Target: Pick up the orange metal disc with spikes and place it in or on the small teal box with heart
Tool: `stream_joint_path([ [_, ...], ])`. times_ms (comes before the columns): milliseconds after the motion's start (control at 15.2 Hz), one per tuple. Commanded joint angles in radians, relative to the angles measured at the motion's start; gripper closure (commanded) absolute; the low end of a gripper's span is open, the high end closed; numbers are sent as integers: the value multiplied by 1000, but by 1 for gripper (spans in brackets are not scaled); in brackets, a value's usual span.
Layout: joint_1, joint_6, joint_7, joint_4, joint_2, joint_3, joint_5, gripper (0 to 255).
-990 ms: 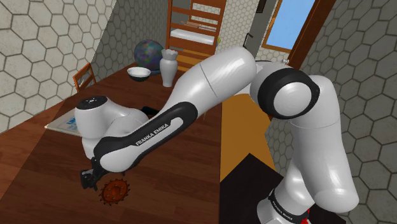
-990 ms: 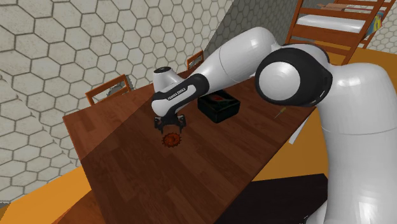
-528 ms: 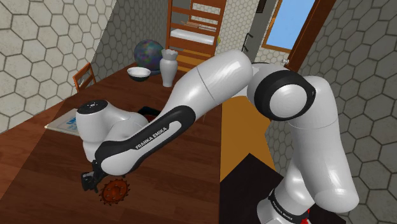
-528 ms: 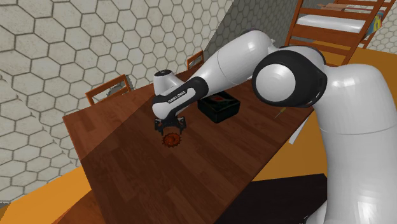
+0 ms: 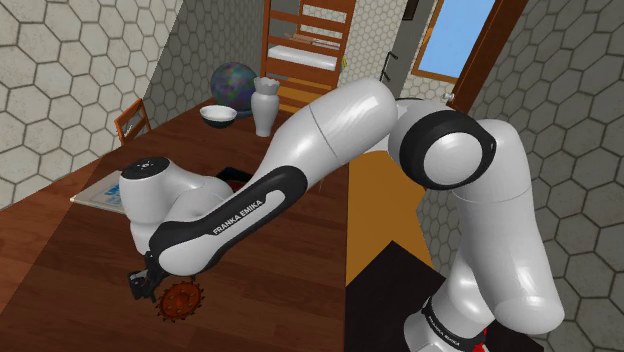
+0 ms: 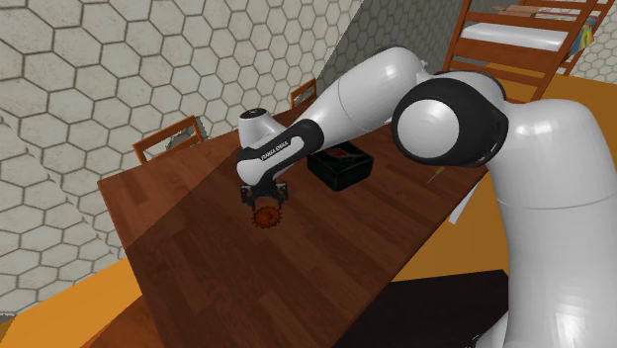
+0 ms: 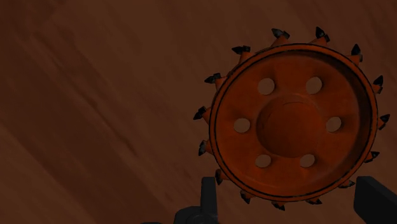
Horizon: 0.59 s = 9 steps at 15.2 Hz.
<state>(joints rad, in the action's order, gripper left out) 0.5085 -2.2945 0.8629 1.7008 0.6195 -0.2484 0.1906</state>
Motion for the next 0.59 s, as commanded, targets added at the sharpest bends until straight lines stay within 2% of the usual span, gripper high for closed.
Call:
stream_joint_path([
  [0, 0, 0, 0, 0, 0, 0, 0, 255],
  [528, -6, 47, -7, -6, -41, -9, -12, 255],
])
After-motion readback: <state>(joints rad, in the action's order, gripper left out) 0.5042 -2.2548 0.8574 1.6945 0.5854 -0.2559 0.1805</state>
